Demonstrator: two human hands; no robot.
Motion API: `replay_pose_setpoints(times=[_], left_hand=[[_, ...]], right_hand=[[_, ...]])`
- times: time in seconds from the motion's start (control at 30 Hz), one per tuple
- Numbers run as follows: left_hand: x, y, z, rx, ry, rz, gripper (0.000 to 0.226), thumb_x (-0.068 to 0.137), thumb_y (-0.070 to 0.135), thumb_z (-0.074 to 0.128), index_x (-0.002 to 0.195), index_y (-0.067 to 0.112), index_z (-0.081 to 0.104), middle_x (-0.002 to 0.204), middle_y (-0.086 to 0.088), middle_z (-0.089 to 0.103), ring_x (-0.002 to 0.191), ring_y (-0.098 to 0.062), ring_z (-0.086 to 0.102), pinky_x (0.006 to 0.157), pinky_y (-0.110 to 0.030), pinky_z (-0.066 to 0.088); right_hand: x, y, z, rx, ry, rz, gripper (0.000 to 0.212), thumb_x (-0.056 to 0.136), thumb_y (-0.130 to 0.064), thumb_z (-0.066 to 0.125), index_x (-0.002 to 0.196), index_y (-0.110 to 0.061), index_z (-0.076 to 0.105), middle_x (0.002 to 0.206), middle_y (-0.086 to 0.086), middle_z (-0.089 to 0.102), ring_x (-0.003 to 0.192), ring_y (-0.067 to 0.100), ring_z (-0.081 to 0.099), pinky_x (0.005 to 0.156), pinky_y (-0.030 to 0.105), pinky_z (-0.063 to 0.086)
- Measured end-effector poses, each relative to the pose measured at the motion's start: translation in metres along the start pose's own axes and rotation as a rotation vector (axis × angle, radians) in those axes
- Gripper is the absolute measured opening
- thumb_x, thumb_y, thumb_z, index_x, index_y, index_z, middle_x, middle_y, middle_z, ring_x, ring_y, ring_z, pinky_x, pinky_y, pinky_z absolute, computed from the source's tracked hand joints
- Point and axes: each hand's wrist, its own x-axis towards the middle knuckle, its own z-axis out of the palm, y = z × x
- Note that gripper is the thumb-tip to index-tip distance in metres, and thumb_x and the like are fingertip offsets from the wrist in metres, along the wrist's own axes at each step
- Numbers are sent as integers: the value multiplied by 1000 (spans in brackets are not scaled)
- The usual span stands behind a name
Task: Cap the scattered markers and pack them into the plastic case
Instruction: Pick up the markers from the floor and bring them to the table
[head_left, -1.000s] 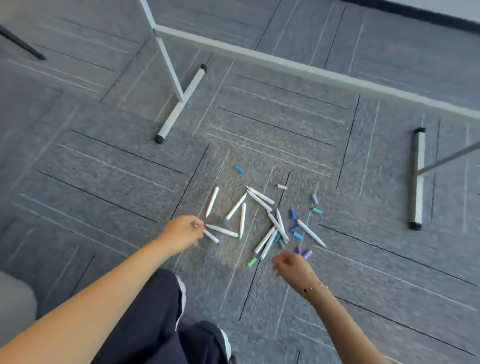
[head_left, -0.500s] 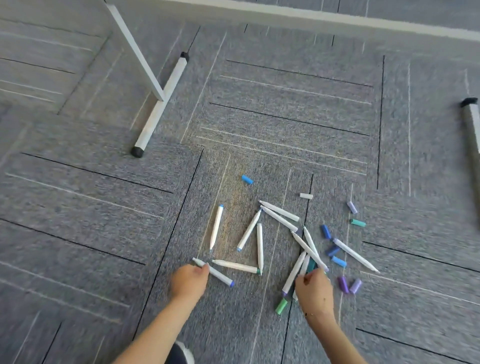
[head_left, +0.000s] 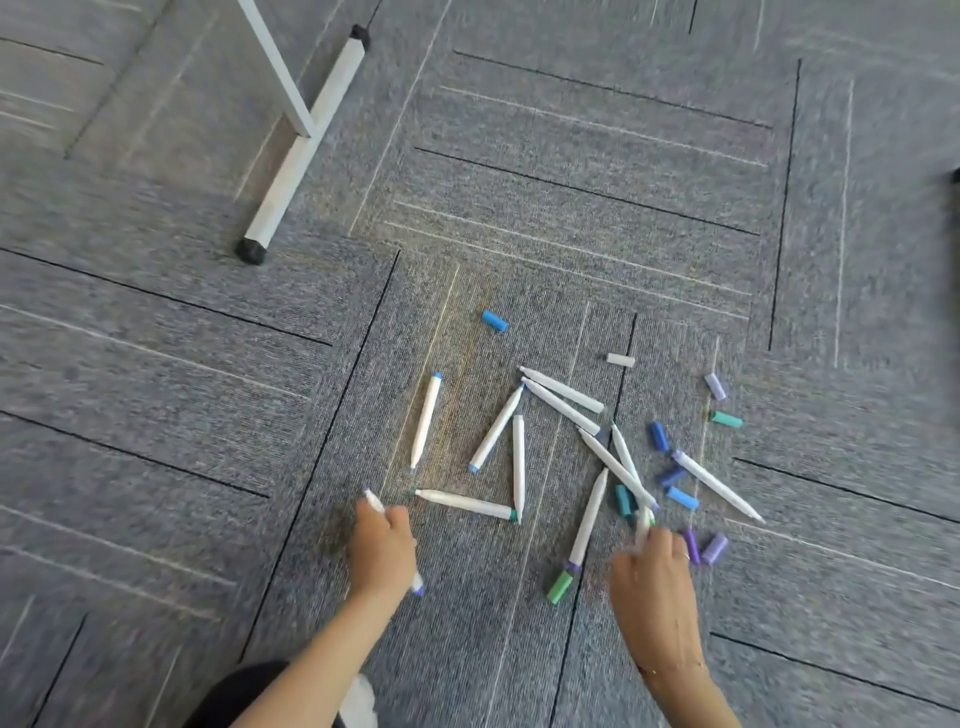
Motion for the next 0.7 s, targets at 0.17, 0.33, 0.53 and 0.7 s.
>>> replay_pose_setpoints(times=[0.17, 0.33, 0.53, 0.7], left_hand=[[-20, 21, 14, -219, -34, -199, 30, 90, 37, 58, 78, 10, 55, 64, -4, 47, 54, -17, 43, 51, -25, 36], [-23, 41, 50, -118, 26, -210, 44, 88, 35, 65, 59, 6, 48, 56, -4, 49, 45, -15, 44, 42, -23, 36], [-19, 31, 48, -33, 40, -146, 33, 87, 33, 62, 68, 6, 56, 58, -3, 56, 43, -15, 45, 45, -20, 35], [-18, 21, 22, -125, -6, 185, 9, 96, 11, 46, 88, 9, 46, 72, -4, 56, 57, -18, 53, 51, -33, 47]], right_hand=[[37, -13, -30, -115, 81, -255, 20, 90, -4, 54, 108, 3, 51, 112, 18, 48, 66, 14, 42, 63, 22, 37], [79, -26, -29, -315, -95, -343, 25, 92, -19, 55, 113, -7, 49, 121, 10, 49, 84, 19, 55, 67, 26, 52], [86, -26, -19, -414, -82, -406, 16, 96, -15, 47, 107, -6, 54, 111, 6, 54, 91, 20, 57, 62, 21, 40], [87, -22, -14, -437, -24, -306, 11, 90, -20, 53, 91, -10, 49, 98, 5, 56, 79, 19, 55, 53, 25, 42]])
